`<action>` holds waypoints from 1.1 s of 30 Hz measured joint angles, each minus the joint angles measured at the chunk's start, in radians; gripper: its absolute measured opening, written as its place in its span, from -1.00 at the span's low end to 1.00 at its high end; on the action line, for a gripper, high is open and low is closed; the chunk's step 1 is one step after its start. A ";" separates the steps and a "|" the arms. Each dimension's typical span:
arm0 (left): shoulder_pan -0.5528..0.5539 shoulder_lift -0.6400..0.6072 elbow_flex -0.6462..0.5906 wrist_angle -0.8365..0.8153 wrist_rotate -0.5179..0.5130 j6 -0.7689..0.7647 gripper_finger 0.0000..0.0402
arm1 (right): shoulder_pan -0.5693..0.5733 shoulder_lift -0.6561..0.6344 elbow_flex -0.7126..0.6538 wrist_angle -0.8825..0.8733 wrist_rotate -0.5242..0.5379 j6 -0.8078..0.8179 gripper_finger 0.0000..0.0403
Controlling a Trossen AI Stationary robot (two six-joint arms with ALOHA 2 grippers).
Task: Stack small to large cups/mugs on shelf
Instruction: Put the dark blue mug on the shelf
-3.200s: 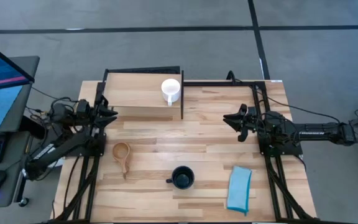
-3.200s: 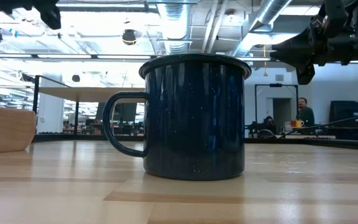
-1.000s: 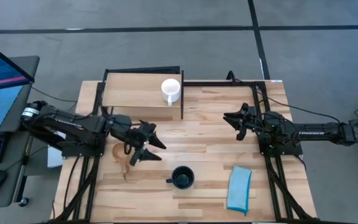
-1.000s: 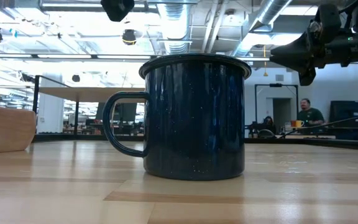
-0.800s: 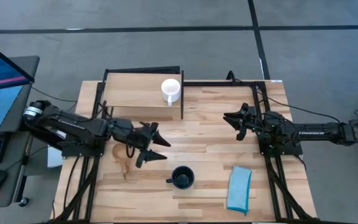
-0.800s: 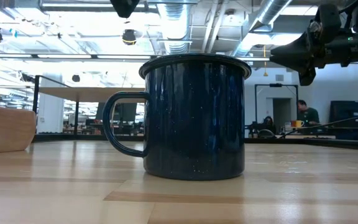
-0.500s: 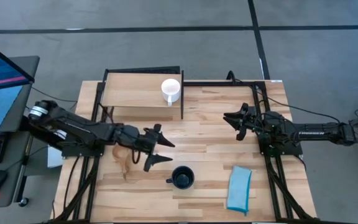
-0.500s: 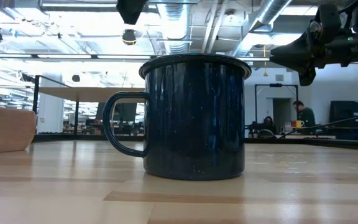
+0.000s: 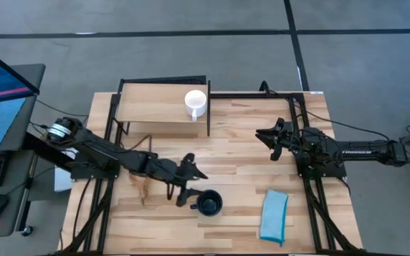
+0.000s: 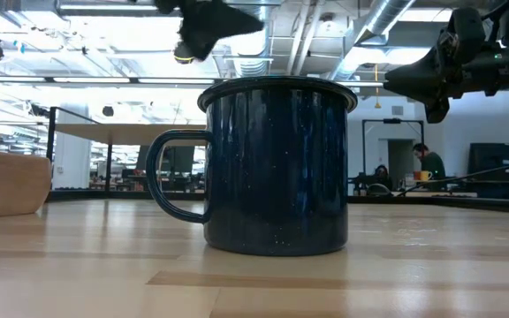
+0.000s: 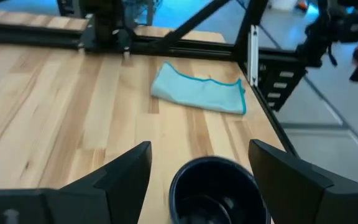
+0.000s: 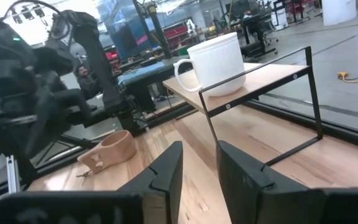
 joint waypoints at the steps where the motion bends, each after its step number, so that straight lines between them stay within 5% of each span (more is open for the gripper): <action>1: -0.003 0.026 0.033 -0.027 -0.001 0.021 0.27 | 0.000 0.000 0.000 0.000 0.000 0.000 -0.41; 12: 0.015 0.179 0.330 -0.466 0.023 0.157 0.05 | 0.000 0.000 0.000 -0.005 0.000 0.000 -0.41; 33: 0.024 0.177 0.389 -0.534 -0.045 0.659 0.00 | 0.000 0.000 0.000 -0.037 0.000 0.000 -0.41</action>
